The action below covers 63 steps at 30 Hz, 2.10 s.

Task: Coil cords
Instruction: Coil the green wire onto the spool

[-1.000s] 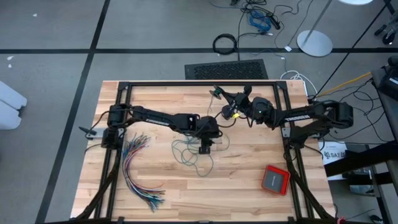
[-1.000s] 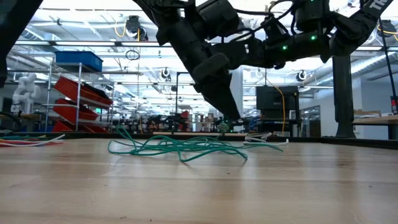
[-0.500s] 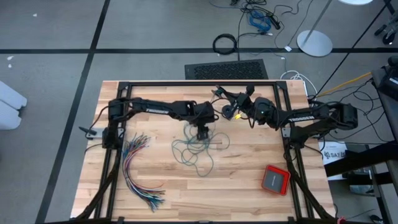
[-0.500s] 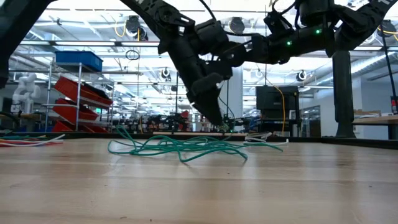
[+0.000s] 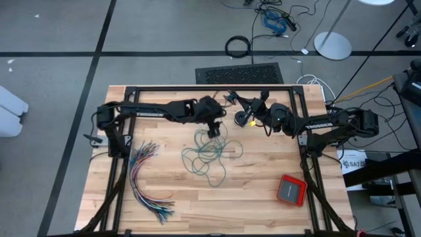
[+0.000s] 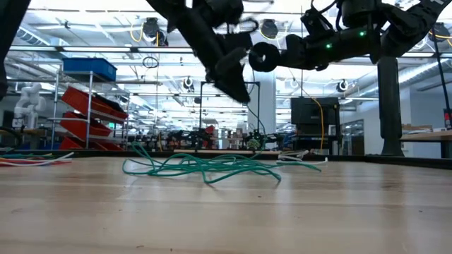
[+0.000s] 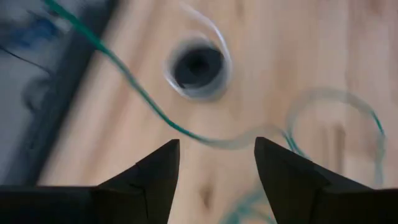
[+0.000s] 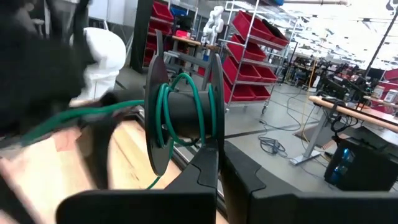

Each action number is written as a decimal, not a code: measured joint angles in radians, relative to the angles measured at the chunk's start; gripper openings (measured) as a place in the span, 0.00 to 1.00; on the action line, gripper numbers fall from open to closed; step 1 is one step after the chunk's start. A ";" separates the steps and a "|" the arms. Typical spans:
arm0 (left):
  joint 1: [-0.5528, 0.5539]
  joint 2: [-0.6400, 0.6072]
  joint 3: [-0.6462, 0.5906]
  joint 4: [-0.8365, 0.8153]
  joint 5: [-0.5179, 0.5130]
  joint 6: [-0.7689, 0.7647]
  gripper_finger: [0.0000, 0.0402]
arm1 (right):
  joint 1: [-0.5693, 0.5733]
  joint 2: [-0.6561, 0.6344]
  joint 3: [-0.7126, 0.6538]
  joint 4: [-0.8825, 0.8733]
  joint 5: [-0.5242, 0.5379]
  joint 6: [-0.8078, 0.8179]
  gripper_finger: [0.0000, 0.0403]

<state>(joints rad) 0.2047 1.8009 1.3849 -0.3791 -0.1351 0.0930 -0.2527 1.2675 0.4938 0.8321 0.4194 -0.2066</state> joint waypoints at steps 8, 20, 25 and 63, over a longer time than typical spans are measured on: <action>0.035 -0.045 -0.118 0.189 -0.090 -0.034 0.54 | 0.000 0.000 0.000 0.016 -0.003 0.003 0.00; 0.037 -0.044 -0.333 0.617 -0.020 -0.168 0.49 | 0.000 0.000 0.000 0.021 -0.003 0.003 0.00; 0.037 -0.041 -0.368 0.685 -0.029 -0.200 0.38 | 0.000 0.000 0.000 0.033 -0.003 0.002 0.00; -0.019 0.006 -0.379 0.675 -0.097 -0.064 0.32 | 0.035 0.000 0.000 0.074 -0.003 -0.093 0.00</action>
<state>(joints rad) 0.1857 1.8069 1.0058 0.2955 -0.2320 0.0292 -0.2174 1.2675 0.4938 0.9059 0.4167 -0.2995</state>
